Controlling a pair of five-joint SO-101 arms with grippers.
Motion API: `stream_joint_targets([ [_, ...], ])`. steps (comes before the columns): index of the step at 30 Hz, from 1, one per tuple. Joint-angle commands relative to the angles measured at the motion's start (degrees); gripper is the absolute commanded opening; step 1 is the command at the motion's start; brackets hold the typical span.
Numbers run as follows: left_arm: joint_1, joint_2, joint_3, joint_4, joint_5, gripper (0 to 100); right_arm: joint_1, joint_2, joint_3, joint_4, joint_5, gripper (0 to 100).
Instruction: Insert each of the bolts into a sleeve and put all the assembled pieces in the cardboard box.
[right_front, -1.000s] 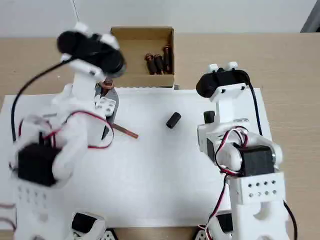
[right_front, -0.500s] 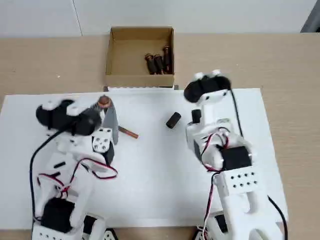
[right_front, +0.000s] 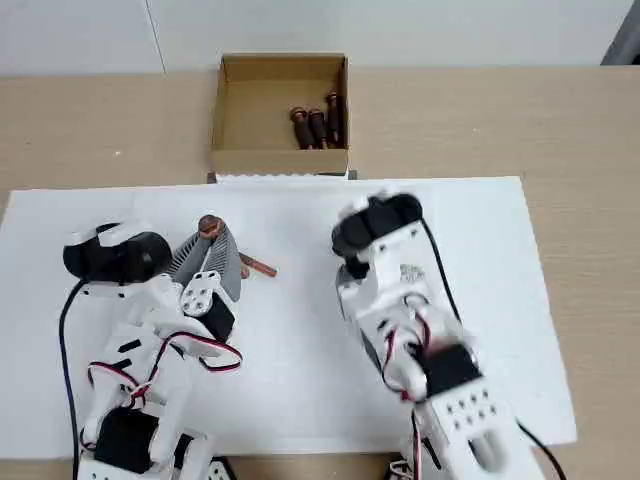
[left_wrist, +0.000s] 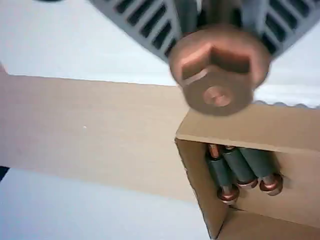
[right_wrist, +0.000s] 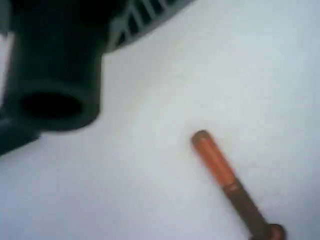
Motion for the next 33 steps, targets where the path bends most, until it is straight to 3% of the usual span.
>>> stream_joint_targets([
  [1, 0.3, -1.0, 0.1, -1.9, 2.4, 1, -0.5, -13.1, 5.2, -1.5, -0.4, 0.4],
  [5, 0.7, -1.0, 1.3, -1.9, 4.5, 1, -2.8, -26.3, 13.0, -1.1, -0.3, 0.4],
  [10, 6.5, -1.0, 4.1, -1.9, 4.8, 1, -8.0, -39.3, 21.2, -1.0, -0.2, 0.4],
  [17, 9.3, -1.0, 4.1, -6.5, 4.8, 1, -12.3, -37.5, 22.5, -1.5, 0.0, 0.4],
  [22, 9.7, -1.0, 4.1, -11.1, 6.9, 1, -14.2, -37.9, 25.1, -2.5, 4.8, 0.4],
  [33, 11.8, -1.0, 6.9, -11.3, 8.5, 1, -16.2, -38.7, 25.9, -7.4, 11.7, 0.4],
])
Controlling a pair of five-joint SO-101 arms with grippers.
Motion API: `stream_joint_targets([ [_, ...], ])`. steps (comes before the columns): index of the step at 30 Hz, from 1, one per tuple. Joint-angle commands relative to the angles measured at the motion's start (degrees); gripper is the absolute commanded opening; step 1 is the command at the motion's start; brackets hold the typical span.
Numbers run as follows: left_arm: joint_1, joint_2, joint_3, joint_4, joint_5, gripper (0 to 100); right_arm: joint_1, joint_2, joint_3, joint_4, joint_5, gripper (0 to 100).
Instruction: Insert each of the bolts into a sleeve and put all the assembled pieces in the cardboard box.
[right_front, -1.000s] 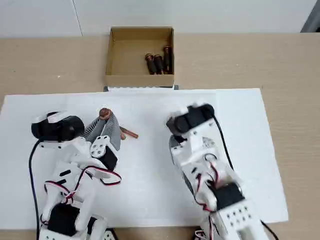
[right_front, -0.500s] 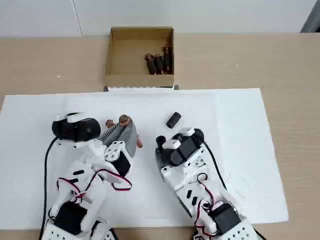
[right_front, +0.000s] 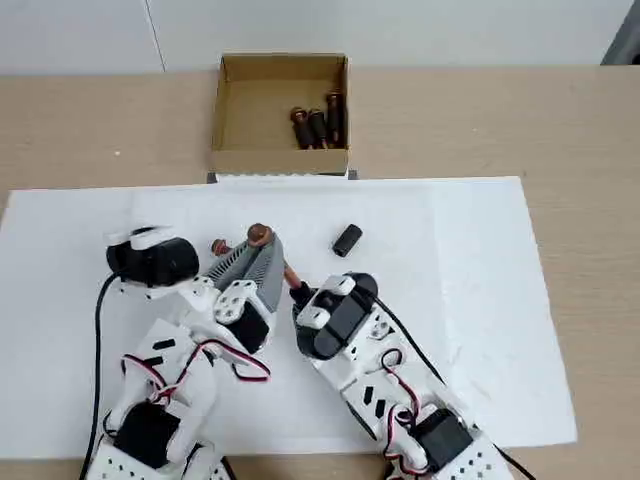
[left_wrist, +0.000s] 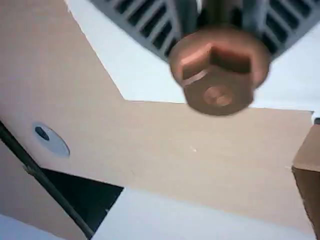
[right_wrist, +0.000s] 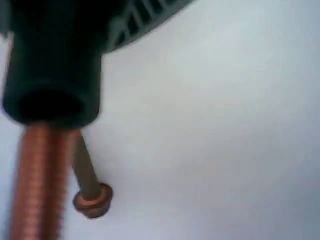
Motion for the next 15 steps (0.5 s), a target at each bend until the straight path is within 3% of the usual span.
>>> stream_joint_targets([
  [1, 0.4, -0.8, -0.2, -1.8, 0.4, 1, -0.6, -1.1, -0.2, -2.3, 2.2, 0.4],
  [15, 0.4, -0.8, -0.2, -0.7, 0.4, 1, 1.4, -1.1, -0.2, -3.7, 2.4, 0.4],
])
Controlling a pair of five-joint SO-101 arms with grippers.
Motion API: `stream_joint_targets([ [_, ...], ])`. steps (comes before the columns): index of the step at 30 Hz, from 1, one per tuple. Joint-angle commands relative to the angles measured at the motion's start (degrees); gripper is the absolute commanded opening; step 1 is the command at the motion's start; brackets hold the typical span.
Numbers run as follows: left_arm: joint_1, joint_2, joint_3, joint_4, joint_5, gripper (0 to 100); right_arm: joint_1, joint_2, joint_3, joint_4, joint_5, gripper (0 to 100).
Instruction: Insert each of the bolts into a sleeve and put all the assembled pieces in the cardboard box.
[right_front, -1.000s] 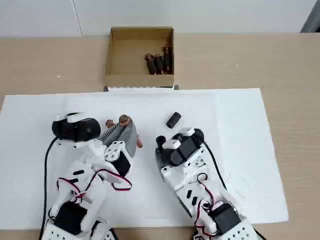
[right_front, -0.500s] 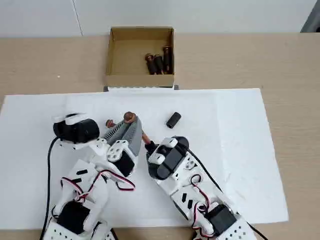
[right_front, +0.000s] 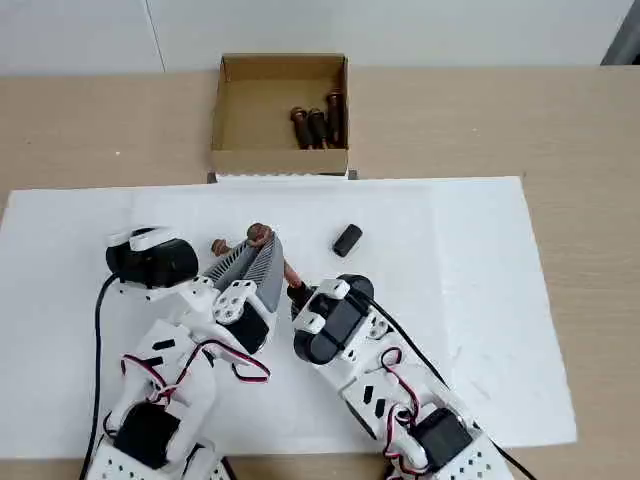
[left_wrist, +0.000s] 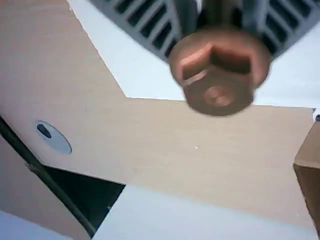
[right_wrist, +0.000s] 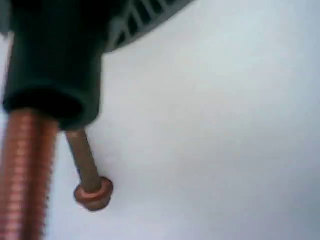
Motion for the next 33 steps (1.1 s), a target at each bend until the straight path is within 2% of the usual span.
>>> stream_joint_targets([
  [1, 0.4, -0.6, -0.2, -0.5, 0.4, 1, 0.8, -1.1, -0.2, -2.3, 0.7, 0.4],
  [11, 1.1, -0.6, -0.2, -0.5, 0.4, 1, 0.6, -1.1, -1.3, -2.4, 0.8, 0.4],
  [16, 6.3, -0.4, 0.0, 3.3, 0.4, 1, 0.6, -1.1, -2.1, -2.4, 0.8, 0.4],
  [21, 6.9, -0.5, 1.0, 6.5, -0.1, 1, 0.6, -1.1, -2.5, -2.4, 0.8, 0.4],
  [30, 6.7, -0.5, 1.6, 9.0, -10.5, 1, 0.6, -1.1, -2.4, -2.1, 0.8, 0.4],
  [33, 6.6, -0.5, 1.7, 9.0, -11.3, 6, 0.7, -1.1, -2.3, -2.1, 0.8, 0.4],
])
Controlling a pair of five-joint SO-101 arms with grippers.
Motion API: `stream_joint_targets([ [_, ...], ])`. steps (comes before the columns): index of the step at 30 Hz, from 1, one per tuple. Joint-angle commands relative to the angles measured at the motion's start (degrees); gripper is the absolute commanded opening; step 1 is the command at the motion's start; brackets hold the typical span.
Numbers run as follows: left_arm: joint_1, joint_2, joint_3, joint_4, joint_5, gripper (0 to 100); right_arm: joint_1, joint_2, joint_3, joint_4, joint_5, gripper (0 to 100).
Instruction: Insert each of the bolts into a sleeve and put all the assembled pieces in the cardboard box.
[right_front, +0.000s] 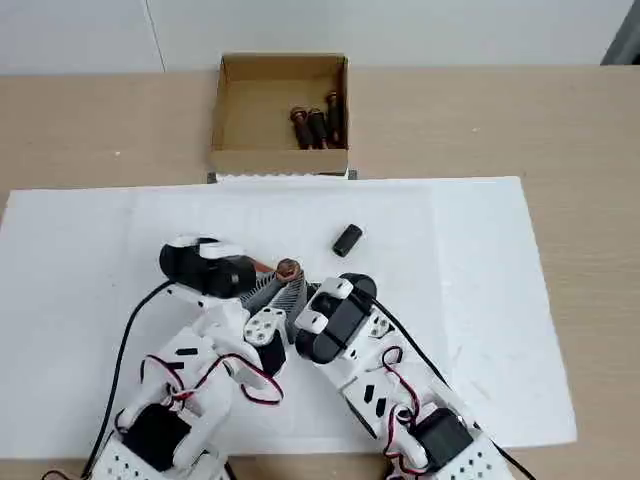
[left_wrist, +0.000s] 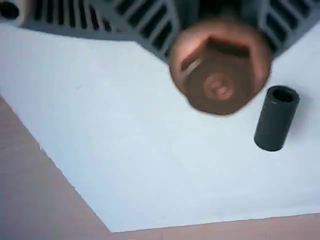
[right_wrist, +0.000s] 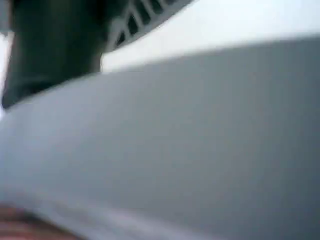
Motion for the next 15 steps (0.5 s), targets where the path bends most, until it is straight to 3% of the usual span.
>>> stream_joint_targets([
  [1, -0.3, -0.5, -0.1, 0.1, -1.6, 9, 0.6, -1.1, -2.0, -1.2, 0.8, 0.4],
  [5, -0.3, -0.4, -0.2, 0.3, -4.0, 17, 0.6, -1.1, -1.8, -1.2, 0.6, 0.4],
  [15, -2.7, -0.4, -0.3, -0.2, -10.7, 18, 0.7, -1.1, -1.6, -1.2, 0.4, 0.4],
])
